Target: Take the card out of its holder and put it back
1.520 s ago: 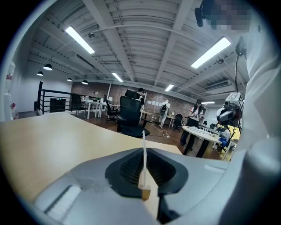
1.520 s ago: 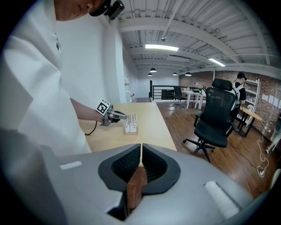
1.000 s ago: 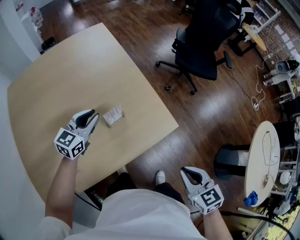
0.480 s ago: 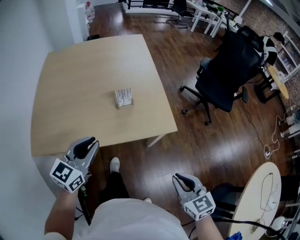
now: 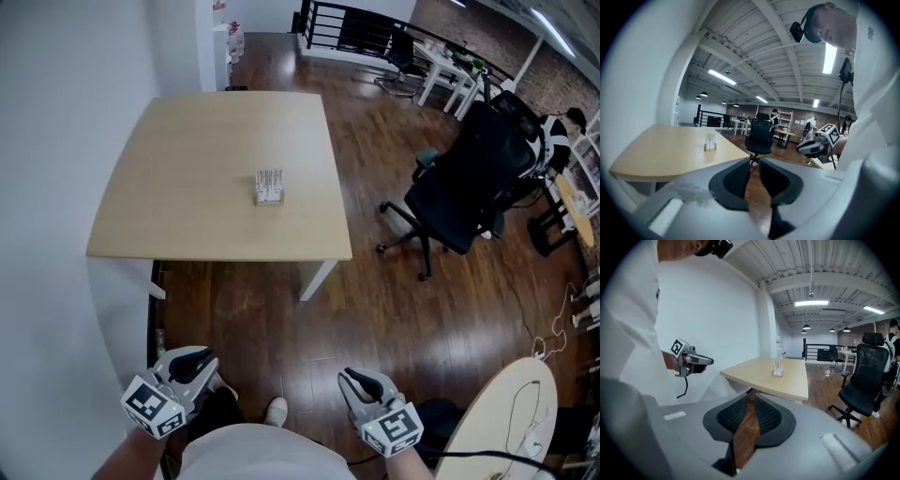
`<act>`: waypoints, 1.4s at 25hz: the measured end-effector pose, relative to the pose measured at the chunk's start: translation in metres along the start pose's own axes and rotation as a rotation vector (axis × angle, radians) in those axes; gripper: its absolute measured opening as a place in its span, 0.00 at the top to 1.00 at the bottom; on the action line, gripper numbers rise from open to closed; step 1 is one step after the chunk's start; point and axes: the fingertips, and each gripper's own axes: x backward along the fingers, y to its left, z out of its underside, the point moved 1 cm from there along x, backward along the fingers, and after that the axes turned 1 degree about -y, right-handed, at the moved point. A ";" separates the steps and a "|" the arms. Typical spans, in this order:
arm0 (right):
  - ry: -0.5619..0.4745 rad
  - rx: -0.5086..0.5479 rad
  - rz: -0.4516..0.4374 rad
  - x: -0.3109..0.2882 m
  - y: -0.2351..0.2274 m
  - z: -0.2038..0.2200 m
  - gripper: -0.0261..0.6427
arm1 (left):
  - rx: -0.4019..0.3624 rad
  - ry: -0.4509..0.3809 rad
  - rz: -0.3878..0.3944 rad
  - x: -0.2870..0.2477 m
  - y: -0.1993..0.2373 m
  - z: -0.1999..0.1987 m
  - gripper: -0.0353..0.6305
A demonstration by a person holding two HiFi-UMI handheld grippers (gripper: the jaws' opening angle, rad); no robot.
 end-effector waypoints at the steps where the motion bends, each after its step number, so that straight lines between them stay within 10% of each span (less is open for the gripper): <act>1: -0.009 -0.002 -0.005 0.005 0.003 -0.001 0.88 | -0.003 -0.004 0.000 0.005 -0.007 -0.001 0.85; 35: -0.029 0.075 -0.064 0.027 0.060 0.006 0.84 | 0.010 -0.041 0.013 0.029 -0.068 0.023 0.85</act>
